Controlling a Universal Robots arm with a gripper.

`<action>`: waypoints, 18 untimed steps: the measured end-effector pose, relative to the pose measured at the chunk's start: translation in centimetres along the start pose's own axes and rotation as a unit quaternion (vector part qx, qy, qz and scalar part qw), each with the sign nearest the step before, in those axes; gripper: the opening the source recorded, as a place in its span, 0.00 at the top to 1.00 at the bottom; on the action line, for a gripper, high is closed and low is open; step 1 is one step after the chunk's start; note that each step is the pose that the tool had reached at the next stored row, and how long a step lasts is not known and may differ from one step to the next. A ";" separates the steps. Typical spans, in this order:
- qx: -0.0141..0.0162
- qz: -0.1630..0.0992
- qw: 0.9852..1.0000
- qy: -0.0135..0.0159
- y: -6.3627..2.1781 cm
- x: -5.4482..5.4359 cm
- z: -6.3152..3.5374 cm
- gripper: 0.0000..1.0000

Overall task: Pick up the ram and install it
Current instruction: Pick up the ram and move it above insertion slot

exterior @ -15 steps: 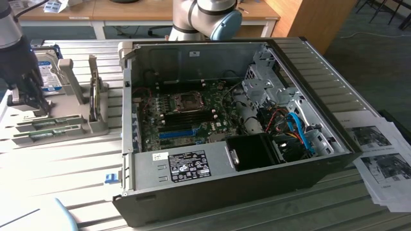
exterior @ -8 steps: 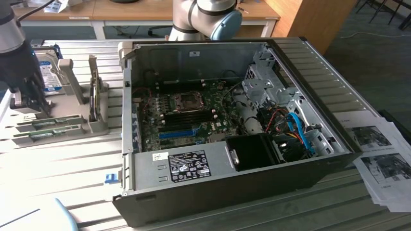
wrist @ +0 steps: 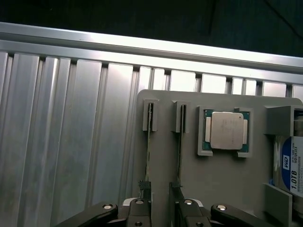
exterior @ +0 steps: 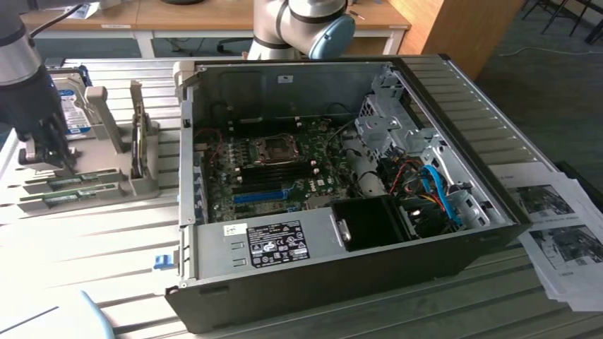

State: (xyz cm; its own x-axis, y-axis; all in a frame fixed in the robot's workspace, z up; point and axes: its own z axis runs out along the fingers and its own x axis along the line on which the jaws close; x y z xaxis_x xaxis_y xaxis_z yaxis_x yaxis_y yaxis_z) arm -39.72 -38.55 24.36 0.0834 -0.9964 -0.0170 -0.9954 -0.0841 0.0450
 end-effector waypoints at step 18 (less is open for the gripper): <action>0.000 0.000 1.000 0.000 0.01 0.5 0.67 0.71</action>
State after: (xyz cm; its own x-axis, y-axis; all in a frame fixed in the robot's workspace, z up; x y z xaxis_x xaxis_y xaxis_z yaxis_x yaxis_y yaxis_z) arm -39.72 -39.06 23.67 0.0834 -0.9964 -0.0170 -0.9954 -0.0841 0.0449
